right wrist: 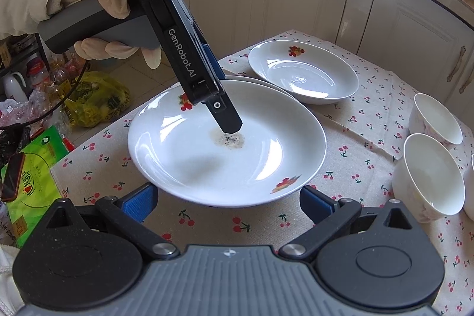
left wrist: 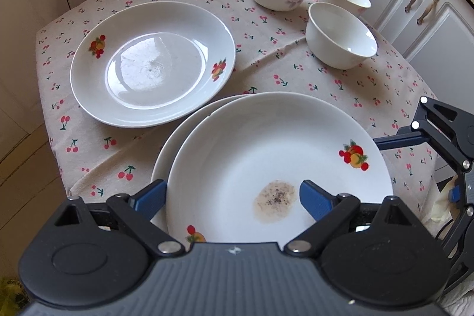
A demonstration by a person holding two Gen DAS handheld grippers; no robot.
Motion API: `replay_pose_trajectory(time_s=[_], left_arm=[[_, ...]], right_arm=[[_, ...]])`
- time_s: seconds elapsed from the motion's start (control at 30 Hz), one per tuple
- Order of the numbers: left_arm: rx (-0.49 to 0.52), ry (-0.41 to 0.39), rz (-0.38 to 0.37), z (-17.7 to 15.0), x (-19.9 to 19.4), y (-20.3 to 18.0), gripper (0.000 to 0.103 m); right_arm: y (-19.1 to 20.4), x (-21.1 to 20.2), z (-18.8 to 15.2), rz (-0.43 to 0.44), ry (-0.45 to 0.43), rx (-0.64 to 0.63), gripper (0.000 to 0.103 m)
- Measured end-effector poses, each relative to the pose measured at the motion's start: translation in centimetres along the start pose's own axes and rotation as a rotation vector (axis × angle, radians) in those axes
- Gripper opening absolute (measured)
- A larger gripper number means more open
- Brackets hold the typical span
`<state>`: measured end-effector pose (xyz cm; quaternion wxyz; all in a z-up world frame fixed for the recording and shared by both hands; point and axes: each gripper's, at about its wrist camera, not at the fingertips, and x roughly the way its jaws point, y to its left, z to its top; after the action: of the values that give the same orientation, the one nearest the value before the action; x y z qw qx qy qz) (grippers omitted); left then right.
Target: Organize plates and bowls
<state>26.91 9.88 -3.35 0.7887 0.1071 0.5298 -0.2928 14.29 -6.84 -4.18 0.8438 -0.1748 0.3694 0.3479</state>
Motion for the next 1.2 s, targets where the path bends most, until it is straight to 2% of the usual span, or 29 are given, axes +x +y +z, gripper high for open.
replay_pose_trajectory(time_s=[0.6, 0.8, 1.2], left_arm=[[-0.026, -0.048, 0.054, -0.8, -1.2, 0.5, 0.096], [-0.043, -0.163, 0.044, -1.8, -3.2, -0.1, 0.096], [-0.014, -0.349, 0.134, -3.4, -6.7, -1.1, 0.096]], right_arm=[[-0.4, -1.9, 0.0, -0.045, -0.033, 0.006, 0.103], [-1.3, -3.0, 0.1, -0.075, -0.060, 0.023, 0.103], [-3.8, -4.2, 1.7, -0.114, -0.124, 0.064, 0.103]])
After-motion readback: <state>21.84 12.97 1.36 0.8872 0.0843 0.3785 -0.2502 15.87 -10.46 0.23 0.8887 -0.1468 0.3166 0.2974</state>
